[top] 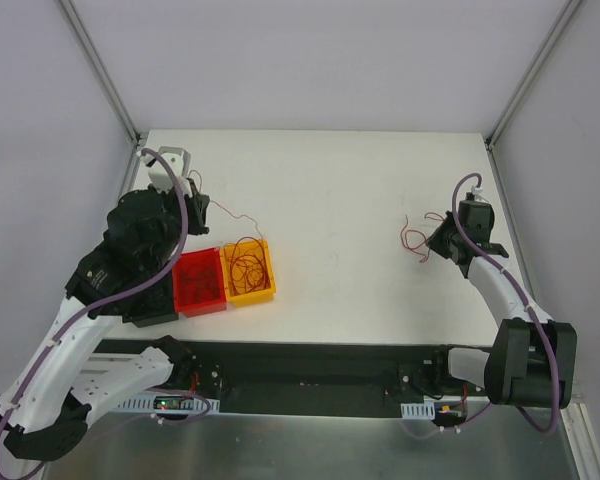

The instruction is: Untangle the cables

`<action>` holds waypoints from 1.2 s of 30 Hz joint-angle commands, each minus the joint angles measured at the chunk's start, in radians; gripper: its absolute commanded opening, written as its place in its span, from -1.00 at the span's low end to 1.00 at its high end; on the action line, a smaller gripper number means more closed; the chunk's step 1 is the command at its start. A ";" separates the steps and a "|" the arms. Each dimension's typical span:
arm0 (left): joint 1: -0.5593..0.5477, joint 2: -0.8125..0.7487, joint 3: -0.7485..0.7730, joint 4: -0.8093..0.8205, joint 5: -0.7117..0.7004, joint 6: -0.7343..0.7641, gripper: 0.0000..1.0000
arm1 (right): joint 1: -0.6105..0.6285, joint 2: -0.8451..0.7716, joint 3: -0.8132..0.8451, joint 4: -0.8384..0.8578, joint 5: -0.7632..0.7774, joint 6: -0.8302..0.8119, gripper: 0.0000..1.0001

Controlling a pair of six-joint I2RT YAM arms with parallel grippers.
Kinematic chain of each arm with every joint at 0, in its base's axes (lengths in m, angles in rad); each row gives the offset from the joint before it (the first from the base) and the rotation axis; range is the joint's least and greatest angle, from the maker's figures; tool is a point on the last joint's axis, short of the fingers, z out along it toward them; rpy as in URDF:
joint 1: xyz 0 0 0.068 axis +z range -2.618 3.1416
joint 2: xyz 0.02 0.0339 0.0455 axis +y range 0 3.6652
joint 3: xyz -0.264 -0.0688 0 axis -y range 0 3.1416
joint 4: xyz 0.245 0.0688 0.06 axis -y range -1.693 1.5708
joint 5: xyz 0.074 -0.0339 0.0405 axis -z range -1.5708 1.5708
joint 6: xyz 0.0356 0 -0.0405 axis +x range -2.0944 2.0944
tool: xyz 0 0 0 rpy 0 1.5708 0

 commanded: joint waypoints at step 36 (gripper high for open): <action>0.027 0.440 -0.290 -0.096 0.256 -0.305 -0.67 | 0.006 0.007 -0.001 0.038 -0.059 0.022 -0.99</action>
